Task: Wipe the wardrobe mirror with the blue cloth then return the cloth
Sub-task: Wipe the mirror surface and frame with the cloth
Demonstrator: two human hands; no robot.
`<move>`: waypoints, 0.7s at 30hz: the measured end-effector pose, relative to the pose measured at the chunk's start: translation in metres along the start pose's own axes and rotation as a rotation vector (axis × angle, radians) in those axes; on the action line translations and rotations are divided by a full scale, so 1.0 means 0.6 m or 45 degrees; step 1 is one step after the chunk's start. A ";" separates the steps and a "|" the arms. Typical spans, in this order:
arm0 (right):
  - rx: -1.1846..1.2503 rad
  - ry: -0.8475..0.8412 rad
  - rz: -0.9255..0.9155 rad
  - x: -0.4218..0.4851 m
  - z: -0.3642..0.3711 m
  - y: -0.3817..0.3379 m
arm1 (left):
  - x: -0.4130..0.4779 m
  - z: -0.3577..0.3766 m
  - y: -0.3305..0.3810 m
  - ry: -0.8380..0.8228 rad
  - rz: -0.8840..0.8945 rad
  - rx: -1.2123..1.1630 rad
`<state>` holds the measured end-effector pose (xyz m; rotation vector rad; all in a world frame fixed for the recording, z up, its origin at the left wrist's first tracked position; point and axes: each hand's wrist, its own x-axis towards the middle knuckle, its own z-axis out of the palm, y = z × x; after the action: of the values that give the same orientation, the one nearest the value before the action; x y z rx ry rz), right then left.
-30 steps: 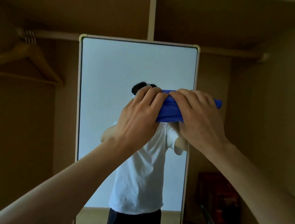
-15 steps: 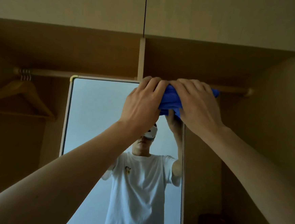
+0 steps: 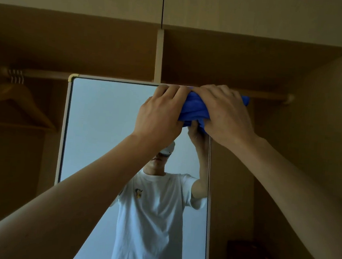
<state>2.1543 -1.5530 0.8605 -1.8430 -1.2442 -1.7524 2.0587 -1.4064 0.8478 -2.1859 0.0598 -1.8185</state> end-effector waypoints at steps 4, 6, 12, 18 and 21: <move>0.038 0.006 0.035 -0.027 0.012 -0.009 | -0.030 0.005 0.011 -0.009 -0.020 -0.025; 0.062 0.017 0.043 -0.046 0.019 -0.016 | -0.052 0.009 0.016 -0.013 -0.019 -0.032; 0.103 0.020 0.036 -0.106 0.038 -0.038 | -0.117 0.023 0.029 -0.023 -0.016 -0.051; 0.101 -0.012 0.049 -0.176 0.055 -0.064 | -0.191 0.032 0.049 -0.049 -0.048 -0.119; 0.080 -0.074 0.079 -0.226 0.066 -0.082 | -0.240 0.035 0.063 -0.074 -0.061 -0.168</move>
<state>2.1602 -1.5457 0.7115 -1.8888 -1.2348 -1.6196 2.0560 -1.4066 0.6975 -2.3480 0.1197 -1.8228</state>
